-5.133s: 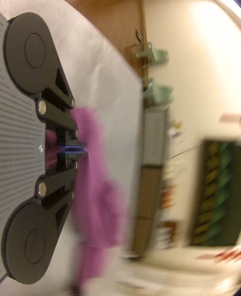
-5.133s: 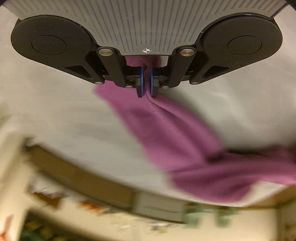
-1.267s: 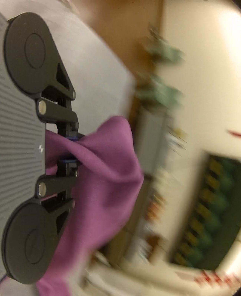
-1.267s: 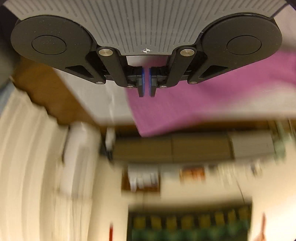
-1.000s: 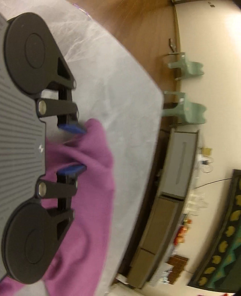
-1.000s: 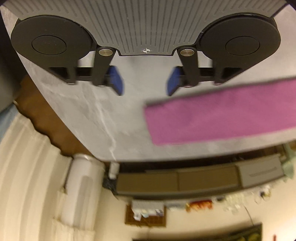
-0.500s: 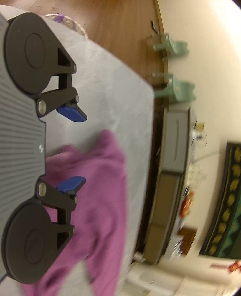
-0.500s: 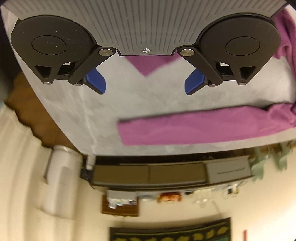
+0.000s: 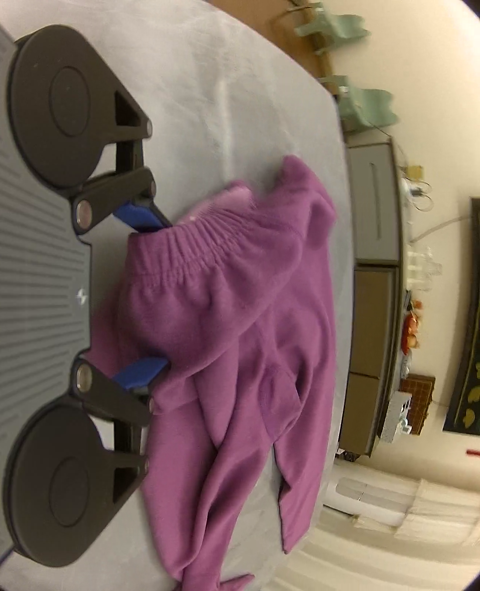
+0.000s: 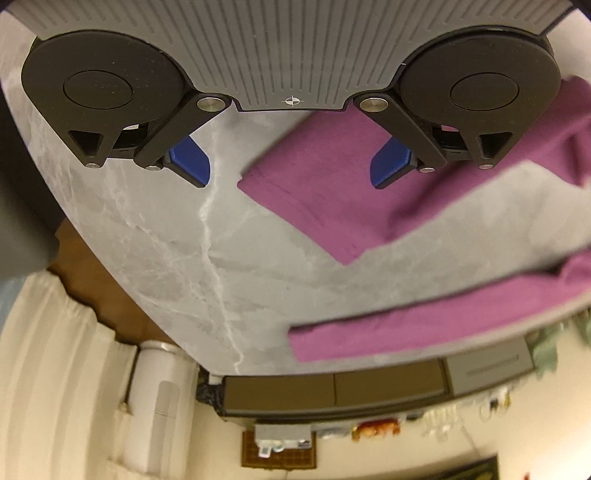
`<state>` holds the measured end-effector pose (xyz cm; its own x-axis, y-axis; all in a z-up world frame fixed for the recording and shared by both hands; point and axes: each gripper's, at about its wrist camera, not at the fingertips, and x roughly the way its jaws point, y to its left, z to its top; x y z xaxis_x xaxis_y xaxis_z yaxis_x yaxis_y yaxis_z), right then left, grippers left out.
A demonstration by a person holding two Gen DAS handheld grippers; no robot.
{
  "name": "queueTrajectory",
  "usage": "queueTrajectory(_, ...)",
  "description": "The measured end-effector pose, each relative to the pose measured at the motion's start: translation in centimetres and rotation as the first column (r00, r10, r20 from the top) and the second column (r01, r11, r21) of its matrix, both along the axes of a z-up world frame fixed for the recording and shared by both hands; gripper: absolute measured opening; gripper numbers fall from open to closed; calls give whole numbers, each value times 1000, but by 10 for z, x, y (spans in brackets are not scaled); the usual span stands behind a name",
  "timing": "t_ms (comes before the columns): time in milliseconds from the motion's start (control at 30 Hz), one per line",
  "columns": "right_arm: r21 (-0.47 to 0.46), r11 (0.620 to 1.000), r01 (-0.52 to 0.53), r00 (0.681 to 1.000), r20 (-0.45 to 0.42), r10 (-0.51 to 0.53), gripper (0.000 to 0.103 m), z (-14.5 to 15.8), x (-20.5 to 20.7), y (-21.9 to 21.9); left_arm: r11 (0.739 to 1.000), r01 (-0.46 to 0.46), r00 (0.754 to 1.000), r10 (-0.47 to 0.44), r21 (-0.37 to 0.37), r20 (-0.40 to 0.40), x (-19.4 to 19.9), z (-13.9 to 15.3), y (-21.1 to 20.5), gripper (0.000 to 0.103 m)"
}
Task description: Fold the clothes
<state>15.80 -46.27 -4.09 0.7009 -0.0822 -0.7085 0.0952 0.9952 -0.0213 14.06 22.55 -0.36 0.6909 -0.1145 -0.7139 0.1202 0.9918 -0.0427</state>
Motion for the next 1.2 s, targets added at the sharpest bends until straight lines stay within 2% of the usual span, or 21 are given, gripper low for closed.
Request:
queueTrajectory(33, -15, 1000, -16, 1000, -16, 16, 94, -5, 4, 3, 1000, 2, 1000, -2, 0, 4, 2, 1, -4, 26)
queueTrajectory(67, -30, 999, -32, 999, -32, 31, 90, -10, 9, 5, 1000, 1, 1000, -1, -4, 6, 4, 2, -8, 26)
queueTrajectory(133, -26, 997, -66, 996, -59, 65, 32, -16, 16, 10, 1000, -5, 1000, 5, -15, 31, 5, 10, -12, 22)
queueTrajectory(200, 31, 996, -81, 996, -35, 82, 0, -8, 16, 11, 999, -18, 995, 21, -35, 93, -1, 32, -8, 19)
queueTrajectory(233, 57, 995, -81, 997, -11, 82, 0, -2, 14, 10, 996, -42, 990, 52, -78, 133, -6, 47, 2, 12)
queueTrajectory(267, 160, 987, -33, 998, 61, 23, 0, 11, 5, -6, 986, -87, 980, 110, -145, 164, -13, 66, 19, 11)
queueTrajectory(333, 402, 913, 69, 969, 189, -157, 0, 33, -22, -51, 943, -202, 948, 257, -266, 189, -32, 96, 62, 11)
queueTrajectory(367, 409, 901, 141, 961, 161, -223, 0, 30, -28, -67, 927, -254, 933, 309, -275, 182, -40, 102, 78, 11)
queueTrajectory(400, 407, 888, 213, 950, 128, -286, 0, 26, -33, -83, 925, -302, 925, 342, -229, 163, -45, 101, 87, 12)
queueTrajectory(433, 403, 870, 284, 932, 96, -348, 0, 23, -39, -98, 931, -310, 934, 336, -190, 123, -43, 94, 90, 13)
queueTrajectory(500, 288, 921, 262, 955, 58, -290, 6, 16, -29, -88, 948, -288, 955, 295, -137, 34, -36, 72, 90, 13)
queueTrajectory(567, 215, 962, 170, 981, 54, -186, 21, 12, -20, -66, 963, -263, 965, 263, -54, -9, -29, 55, 77, 17)
queueTrajectory(633, 134, 989, 65, 995, 64, -74, 87, 8, -11, -40, 976, -217, 976, 217, 3, -34, -25, 44, 65, 25)
queueTrajectory(700, 28, 999, -22, 998, 62, 21, 97, 2, -2, -16, 983, -180, 983, 181, 30, -42, -25, 37, 56, 30)
queueTrajectory(800, -74, 993, -97, 995, 11, 98, 96, -12, 16, 6, 990, -128, 990, 132, 63, -50, -24, 28, 43, 39)
queueTrajectory(867, -90, 988, -125, 992, -34, 123, 84, -21, 28, 12, 991, -100, 993, 106, 85, -60, -22, 22, 38, 39)
queueTrajectory(900, -70, 988, -138, 990, -33, 136, 72, -20, 29, 13, 991, -92, 993, 99, 102, -67, -19, 18, 34, 39)
queueTrajectory(933, -49, 987, -152, 988, -30, 150, 46, -19, 31, 14, 989, -88, 992, 98, 119, -74, -18, 15, 32, 39)
queueTrajectory(1000, -21, 985, -171, 985, -37, 170, 8, -17, 32, 17, 984, -86, 991, 100, 155, -88, -16, 8, 28, 39)
queueTrajectory(1100, 21, 992, -125, 991, -43, 126, 6, -11, 24, 7, 975, -102, 986, 125, 198, -107, -13, 0, 30, 35)
queueTrajectory(1200, -35, 994, 99, 995, -4, -99, 3, 2, 2, -29, 966, -127, 980, 158, 227, -122, -10, -6, 37, 34)
